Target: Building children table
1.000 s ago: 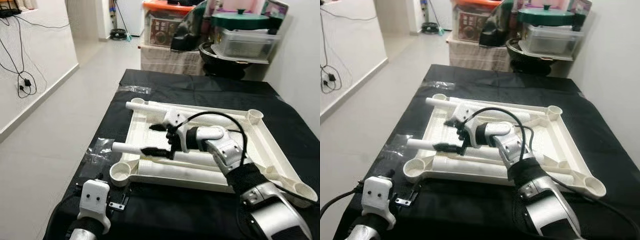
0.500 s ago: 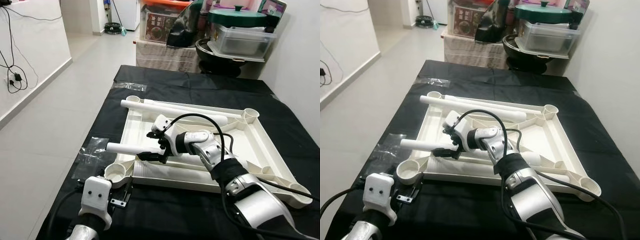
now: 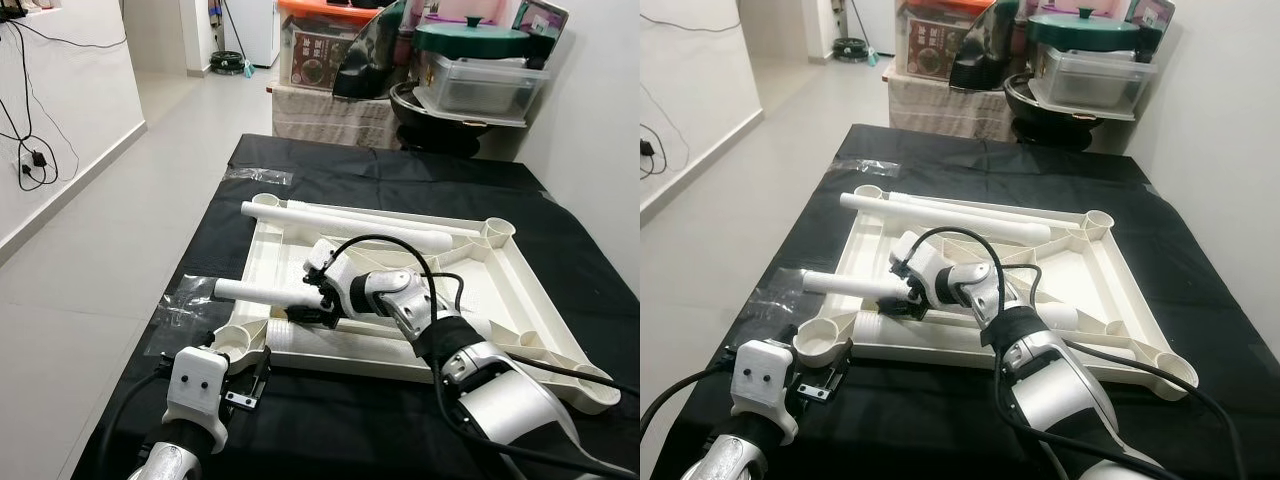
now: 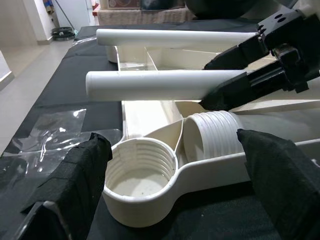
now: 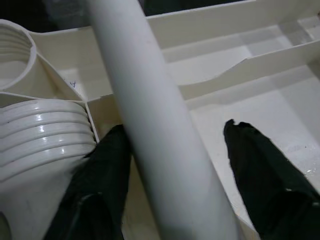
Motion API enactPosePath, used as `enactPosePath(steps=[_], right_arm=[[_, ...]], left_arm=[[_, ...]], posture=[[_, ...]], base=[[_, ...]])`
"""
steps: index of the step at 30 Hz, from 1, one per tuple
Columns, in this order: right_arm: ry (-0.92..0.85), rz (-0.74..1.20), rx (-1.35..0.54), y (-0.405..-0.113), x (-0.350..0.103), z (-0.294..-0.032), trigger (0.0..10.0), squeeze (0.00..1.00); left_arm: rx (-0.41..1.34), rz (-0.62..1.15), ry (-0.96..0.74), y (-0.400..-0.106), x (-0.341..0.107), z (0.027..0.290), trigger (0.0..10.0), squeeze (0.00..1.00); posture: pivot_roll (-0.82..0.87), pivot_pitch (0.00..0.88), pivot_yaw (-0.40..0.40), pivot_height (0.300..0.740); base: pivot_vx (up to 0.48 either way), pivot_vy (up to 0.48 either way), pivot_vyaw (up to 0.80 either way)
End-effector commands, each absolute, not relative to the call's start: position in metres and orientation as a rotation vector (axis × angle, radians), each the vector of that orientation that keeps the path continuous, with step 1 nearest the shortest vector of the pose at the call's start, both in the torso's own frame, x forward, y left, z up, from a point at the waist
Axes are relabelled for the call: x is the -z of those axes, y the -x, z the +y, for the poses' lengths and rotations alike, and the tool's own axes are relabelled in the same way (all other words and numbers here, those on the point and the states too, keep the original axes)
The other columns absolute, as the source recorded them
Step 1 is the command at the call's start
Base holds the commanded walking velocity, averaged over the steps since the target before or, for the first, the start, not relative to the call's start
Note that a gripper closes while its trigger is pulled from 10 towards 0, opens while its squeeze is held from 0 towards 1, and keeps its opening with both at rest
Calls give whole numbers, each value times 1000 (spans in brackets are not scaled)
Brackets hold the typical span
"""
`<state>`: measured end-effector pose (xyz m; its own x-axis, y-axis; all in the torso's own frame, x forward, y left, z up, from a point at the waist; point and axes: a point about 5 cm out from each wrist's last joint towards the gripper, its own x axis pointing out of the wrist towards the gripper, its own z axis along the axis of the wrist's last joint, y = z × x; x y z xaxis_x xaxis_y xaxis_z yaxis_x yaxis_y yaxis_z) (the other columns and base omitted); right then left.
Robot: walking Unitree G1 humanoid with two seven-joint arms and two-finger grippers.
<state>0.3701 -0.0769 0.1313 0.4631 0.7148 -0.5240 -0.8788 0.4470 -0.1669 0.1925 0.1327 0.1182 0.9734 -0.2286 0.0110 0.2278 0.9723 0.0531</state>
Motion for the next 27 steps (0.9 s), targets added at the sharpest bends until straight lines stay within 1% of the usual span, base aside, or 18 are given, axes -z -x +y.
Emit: enactPosePath(steps=[1, 4, 7, 10, 11, 12, 13, 14, 16, 17, 18, 21, 22, 23, 26, 27], right_arm=[[465, 498, -1009, -365, -114, -87, 0, 0], [449, 492, -1024, -365, -115, -89, 0, 0], [468, 392, -1002, -373, -134, -92, 0, 0], [472, 366, -996, -375, -139, -93, 0, 0], [464, 311, -987, -380, -153, -93, 0, 0], [419, 243, -970, -385, -171, -92, 0, 0], [335, 159, -961, -390, -196, -91, 0, 0], [335, 159, -961, -390, -196, -91, 0, 0], [236, 48, -956, -394, -230, -92, 0, 0], [236, 48, -956, -394, -230, -92, 0, 0], [200, -8, -951, -394, -247, -94, 0, 0], [149, -117, -937, -394, -282, -97, 0, 0], [149, -117, -937, -394, -282, -97, 0, 0], [121, -160, -929, -393, -295, -97, 0, 0], [102, -189, -925, -392, -305, -97, 0, 0], [46, -222, -924, -390, -315, -95, 0, 0]], left_arm=[[231, 10, -59, -193, -113, 132, 10000, 0], [230, 13, -64, -195, -112, 132, 10000, 0], [229, 9, -67, -197, -113, 132, 10000, 0], [228, 9, -67, -197, -113, 132, 10000, 0], [226, 7, -67, -198, -113, 132, 10000, 0], [222, 3, -64, -198, -114, 133, 10000, 0], [222, -8, -57, -199, -116, 133, 10000, 0], [222, -8, -57, -199, -116, 133, 10000, 0], [228, -26, -40, -201, -120, 133, 10000, 0], [228, -26, -40, -201, -120, 133, 10000, 0], [241, -44, -30, -202, -123, 133, 10000, 0], [264, -75, -12, -206, -128, 135, 10000, 0], [264, -75, -12, -206, -128, 135, 10000, 0], [273, -84, 18, -209, -130, 137, 10000, 0], [280, -91, 39, -210, -132, 138, 10000, 0], [303, -108, 72, -214, -136, 139, 10000, 0]], posture=[[128, 0, -115, 740], [119, 0, -109, 740], [111, 0, -105, 740], [111, 0, -105, 740], [111, 0, -105, 740], [104, 0, -99, 740], [99, 0, -95, 740], [99, 0, -95, 740], [97, 0, -93, 740], [97, 0, -93, 740], [93, 0, -88, 740], [89, 0, -80, 740], [89, 0, -80, 740], [79, 0, -74, 740], [79, 0, -74, 740], [72, 0, -69, 740]], base=[[0, 0, 0], [0, 0, 0], [0, 0, 0], [0, 0, 0], [0, 0, 0], [0, 0, 0], [0, 0, 0], [0, 0, 0], [0, 0, 0], [0, 0, 0], [0, 0, 0], [0, 0, 0], [0, 0, 0], [0, 0, 0], [0, 0, 0], [0, 0, 0]])
